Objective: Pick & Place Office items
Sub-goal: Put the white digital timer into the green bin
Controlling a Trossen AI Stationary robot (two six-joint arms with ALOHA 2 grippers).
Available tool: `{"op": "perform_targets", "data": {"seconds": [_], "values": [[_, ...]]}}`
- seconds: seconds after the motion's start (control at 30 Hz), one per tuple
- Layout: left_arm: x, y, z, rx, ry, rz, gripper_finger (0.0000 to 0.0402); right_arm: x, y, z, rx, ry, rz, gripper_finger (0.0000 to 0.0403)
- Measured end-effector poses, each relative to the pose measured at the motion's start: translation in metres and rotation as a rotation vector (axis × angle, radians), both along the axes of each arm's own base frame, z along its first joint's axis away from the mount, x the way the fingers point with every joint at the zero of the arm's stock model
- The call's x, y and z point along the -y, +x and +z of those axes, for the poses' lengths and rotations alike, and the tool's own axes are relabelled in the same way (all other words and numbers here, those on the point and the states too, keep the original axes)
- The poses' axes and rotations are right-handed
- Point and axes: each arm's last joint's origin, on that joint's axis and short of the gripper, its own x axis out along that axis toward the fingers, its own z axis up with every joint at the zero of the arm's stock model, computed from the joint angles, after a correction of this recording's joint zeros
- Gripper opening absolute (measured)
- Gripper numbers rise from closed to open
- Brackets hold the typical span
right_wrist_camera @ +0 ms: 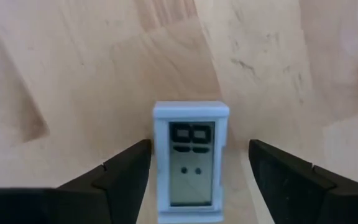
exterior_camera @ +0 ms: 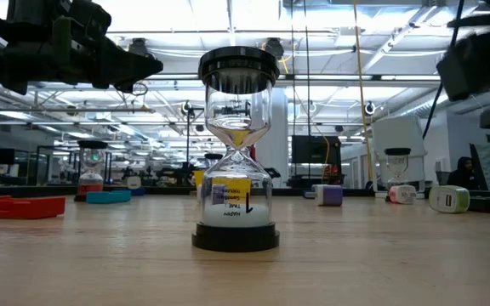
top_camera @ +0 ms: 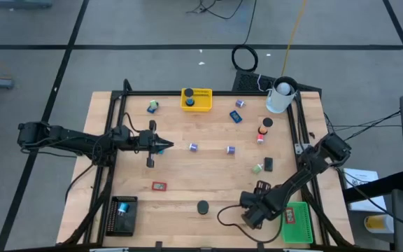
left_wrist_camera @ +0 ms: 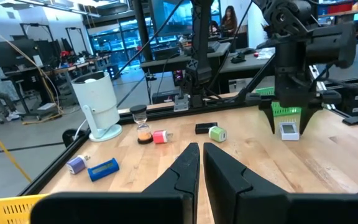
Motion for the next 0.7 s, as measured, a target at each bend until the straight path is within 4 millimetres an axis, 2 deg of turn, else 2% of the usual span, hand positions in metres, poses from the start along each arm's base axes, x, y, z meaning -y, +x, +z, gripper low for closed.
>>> {"op": "perform_targets", "data": {"seconds": [0.17, 0.4, 0.57, 0.7], "values": [[0.0, 0.0, 0.0, -0.001, 0.0, 0.0, 0.0031, 0.002, 0.002, -0.002, -0.023, 0.015, 0.011, 0.0233], [0.0, 0.0, 0.0, -0.001, 0.0, -0.001, 0.0031, 0.002, 0.003, -0.002, -0.045, 0.056, 0.055, 0.0139], [0.0, 0.0, 0.0, 0.0, -0.001, 0.0, 0.0031, 0.003, 0.001, 0.003, -0.042, 0.069, 0.069, 0.0135], [0.0, 0.0, 0.0, 0.0, -0.002, 0.0, 0.0031, 0.004, -0.003, 0.018, -0.039, 0.131, 0.059, 0.0146]]}}
